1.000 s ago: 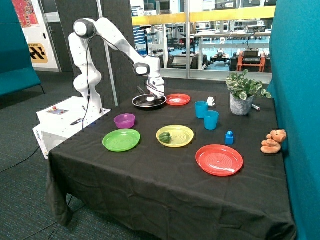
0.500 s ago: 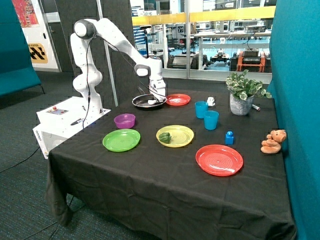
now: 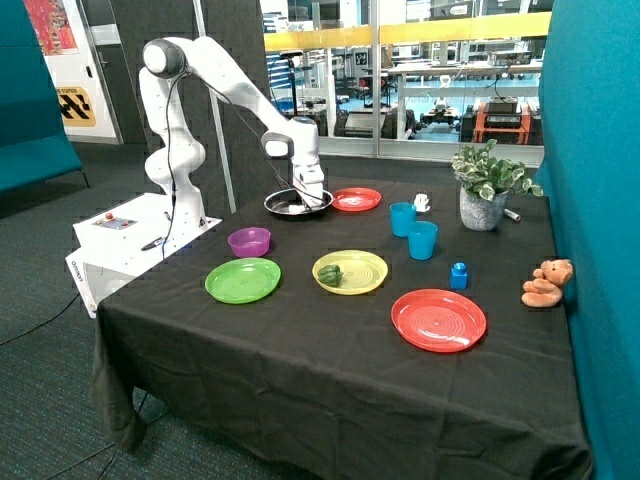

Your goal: Clean the pan

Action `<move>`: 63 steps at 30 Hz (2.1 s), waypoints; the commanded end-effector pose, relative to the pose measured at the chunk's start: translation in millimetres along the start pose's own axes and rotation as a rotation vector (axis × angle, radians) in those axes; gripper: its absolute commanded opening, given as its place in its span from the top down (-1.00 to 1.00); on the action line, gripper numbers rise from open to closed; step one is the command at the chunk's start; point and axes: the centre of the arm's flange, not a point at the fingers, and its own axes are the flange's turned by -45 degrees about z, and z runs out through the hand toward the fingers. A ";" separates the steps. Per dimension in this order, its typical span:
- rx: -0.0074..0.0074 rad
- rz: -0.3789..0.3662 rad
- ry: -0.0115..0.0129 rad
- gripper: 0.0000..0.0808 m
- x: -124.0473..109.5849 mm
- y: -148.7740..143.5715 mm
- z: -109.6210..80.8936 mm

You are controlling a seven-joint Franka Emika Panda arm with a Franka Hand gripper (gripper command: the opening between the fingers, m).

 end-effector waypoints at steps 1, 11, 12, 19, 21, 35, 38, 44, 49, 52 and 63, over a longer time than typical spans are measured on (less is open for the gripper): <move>-0.0049 -0.001 0.0136 1.00 -29.0 -11.1 4.8; -0.0051 -0.027 0.0135 1.00 -34.1 -34.0 2.0; -0.0051 -0.033 0.0135 1.00 -33.2 -36.0 1.4; -0.0053 -0.064 0.0134 1.00 -23.4 -52.4 -2.5; -0.0054 -0.068 0.0134 1.00 -21.2 -56.7 -3.2; -0.0052 -0.049 0.0135 1.00 -10.5 -72.5 -0.8; -0.0053 -0.063 0.0134 1.00 -7.3 -80.6 0.3; -0.0055 -0.086 0.0134 1.00 3.3 -95.1 1.8; -0.0056 -0.098 0.0134 1.00 18.2 -98.7 -1.4; -0.0055 -0.090 0.0134 1.00 31.4 -94.7 -4.0; -0.0051 -0.030 0.0135 1.00 46.7 -62.4 -10.1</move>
